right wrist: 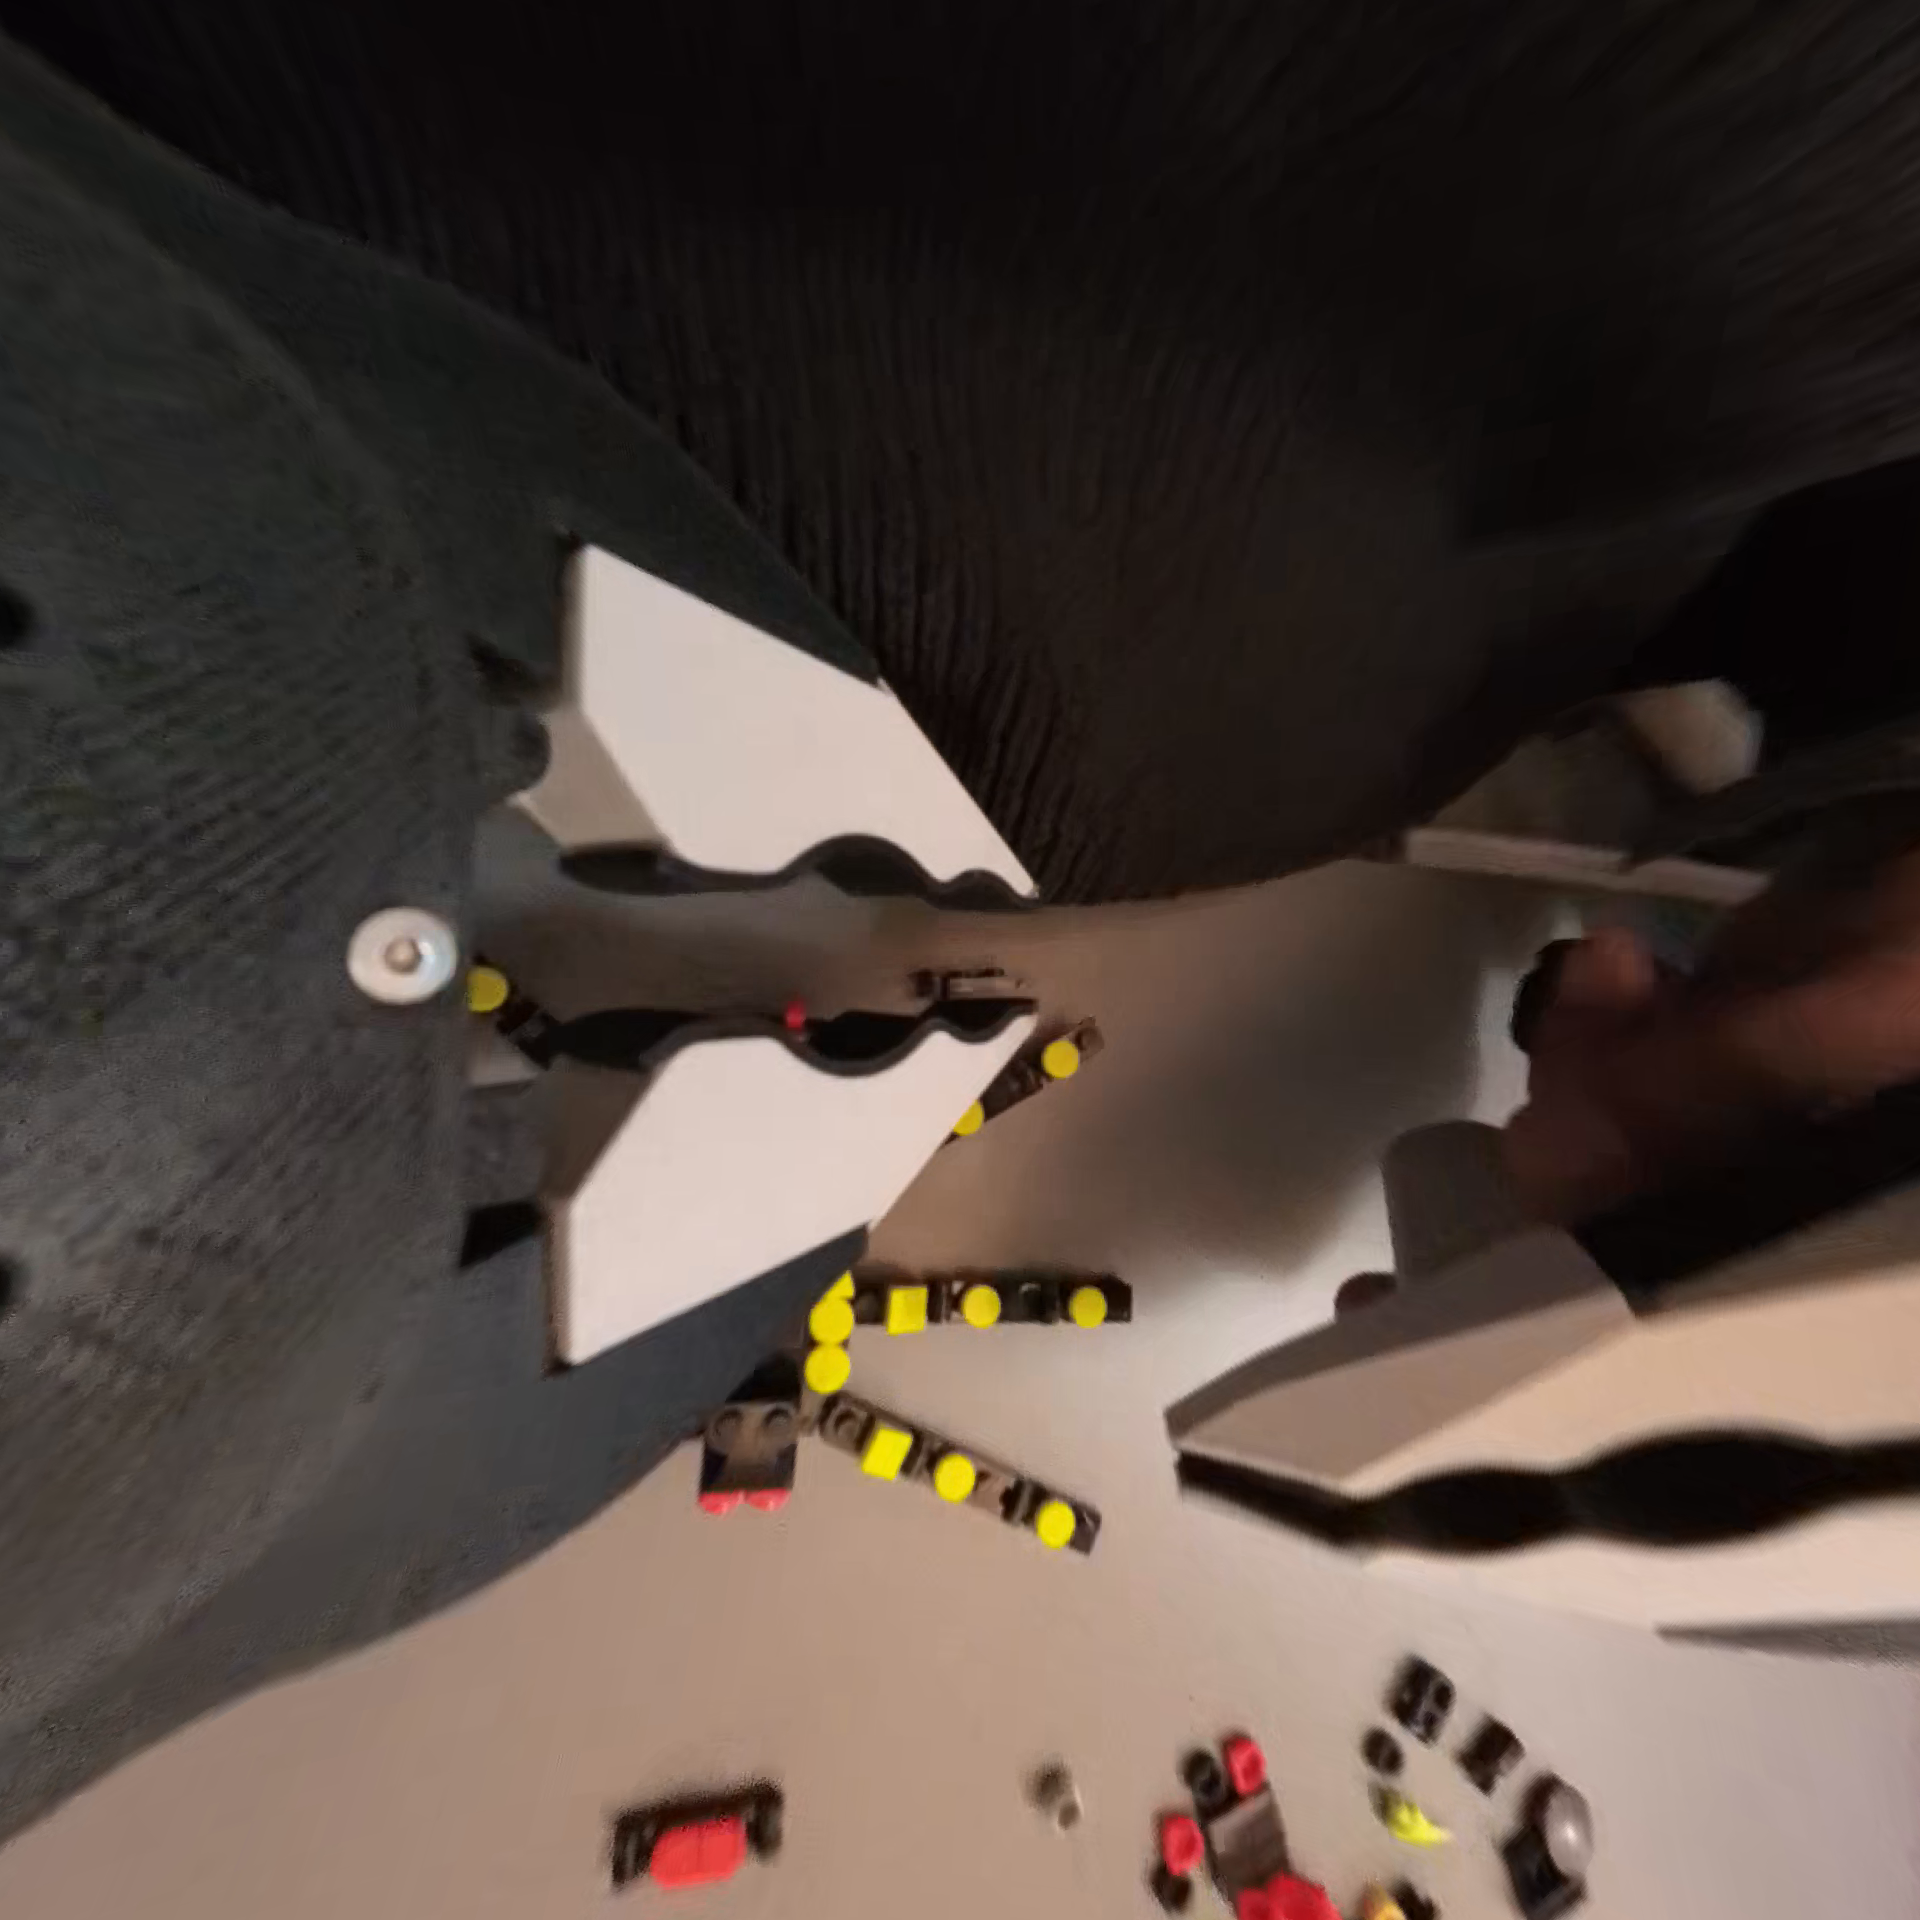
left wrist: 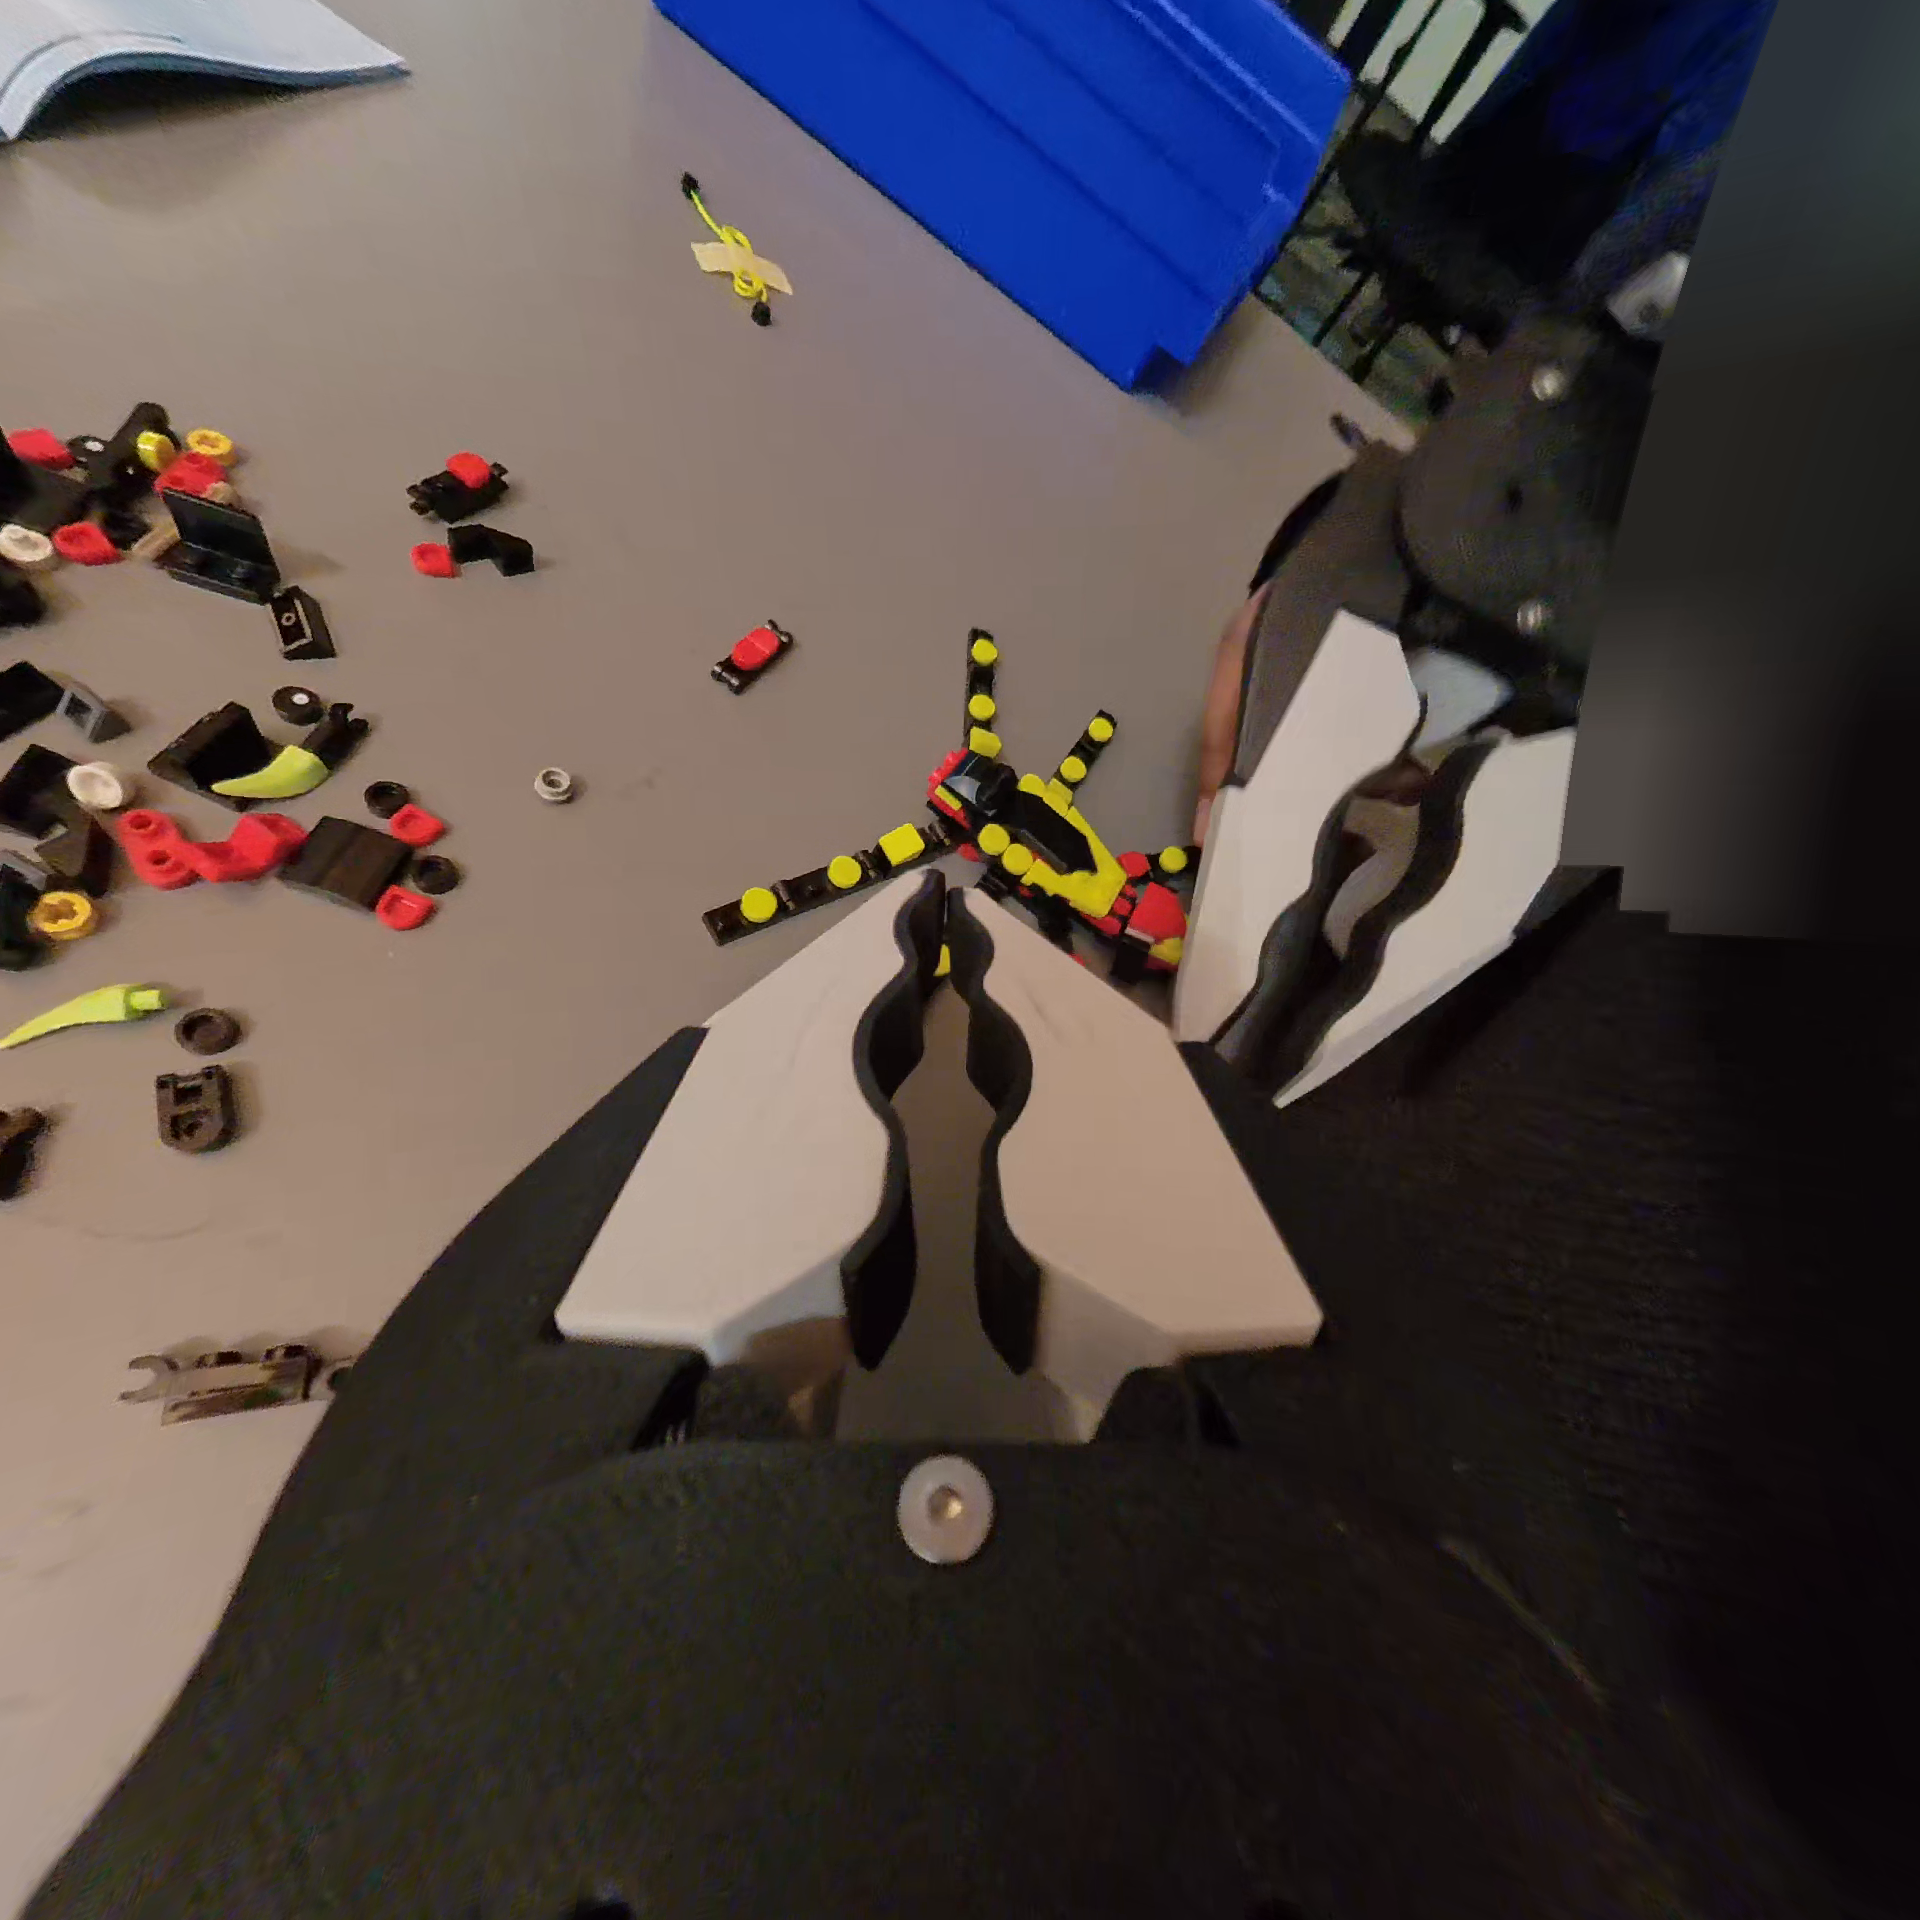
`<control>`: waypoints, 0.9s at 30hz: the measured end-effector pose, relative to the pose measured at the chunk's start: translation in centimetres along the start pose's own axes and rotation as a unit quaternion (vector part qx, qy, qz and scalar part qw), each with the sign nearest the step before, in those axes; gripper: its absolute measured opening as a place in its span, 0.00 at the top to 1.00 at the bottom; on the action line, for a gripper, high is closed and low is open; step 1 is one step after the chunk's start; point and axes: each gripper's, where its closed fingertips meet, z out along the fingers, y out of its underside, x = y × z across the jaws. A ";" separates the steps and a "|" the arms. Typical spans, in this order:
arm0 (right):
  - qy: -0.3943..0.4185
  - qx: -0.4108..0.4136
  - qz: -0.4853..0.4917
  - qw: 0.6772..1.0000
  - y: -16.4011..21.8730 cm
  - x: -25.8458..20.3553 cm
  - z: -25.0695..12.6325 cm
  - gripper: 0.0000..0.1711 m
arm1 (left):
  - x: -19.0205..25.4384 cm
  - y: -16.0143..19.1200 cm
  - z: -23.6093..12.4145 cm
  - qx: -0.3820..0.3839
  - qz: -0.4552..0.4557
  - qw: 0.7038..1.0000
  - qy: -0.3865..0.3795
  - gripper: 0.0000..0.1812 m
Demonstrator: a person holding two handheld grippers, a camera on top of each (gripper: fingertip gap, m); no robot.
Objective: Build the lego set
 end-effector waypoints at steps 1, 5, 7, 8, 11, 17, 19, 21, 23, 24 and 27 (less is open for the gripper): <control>0.016 -0.013 -0.022 1.000 0.1 0.0 0.3 0.92 | 0.1 -0.2 -0.1 0.006 -0.006 1.000 0.005 1.00; 0.040 -0.062 -0.055 0.996 1.0 -0.1 1.3 0.93 | 0.1 -0.5 -0.3 0.017 -0.016 1.000 0.008 1.00; 0.051 -0.080 -0.062 0.994 1.4 0.1 1.7 0.93 | 0.1 -0.6 -0.5 0.019 -0.015 1.000 0.005 1.00; 0.056 -0.082 -0.065 0.993 1.3 0.2 1.7 0.93 | 0.2 -0.7 -0.5 0.022 -0.014 1.000 0.005 1.00; 0.072 -0.093 -0.068 0.991 1.4 0.4 2.0 0.94 | 0.4 -0.8 -0.6 0.026 -0.008 1.000 0.006 1.00; 0.076 -0.096 -0.042 0.992 1.7 0.8 2.0 0.92 | 0.4 -0.8 -0.6 0.027 -0.005 1.000 0.002 1.00; 0.070 -0.096 -0.027 0.993 2.0 0.8 2.0 0.94 | 0.3 -0.9 -0.6 0.028 -0.005 1.000 -0.001 1.00; 0.061 -0.093 -0.013 0.994 2.1 0.7 2.0 1.00 | 0.3 -0.8 -0.5 0.027 -0.006 1.000 0.000 1.00; 0.063 -0.082 -0.009 0.995 1.7 1.0 1.7 1.00 | 0.3 -0.8 -0.4 0.025 -0.006 1.000 0.002 1.00; 0.065 -0.063 -0.007 0.996 1.1 1.1 1.3 1.00 | 0.4 -0.8 -0.4 0.025 -0.004 1.000 0.004 1.00; 0.067 0.035 0.024 0.997 -1.6 2.0 -0.8 1.00 | 0.6 -0.8 -0.4 0.026 -0.001 1.000 0.010 0.99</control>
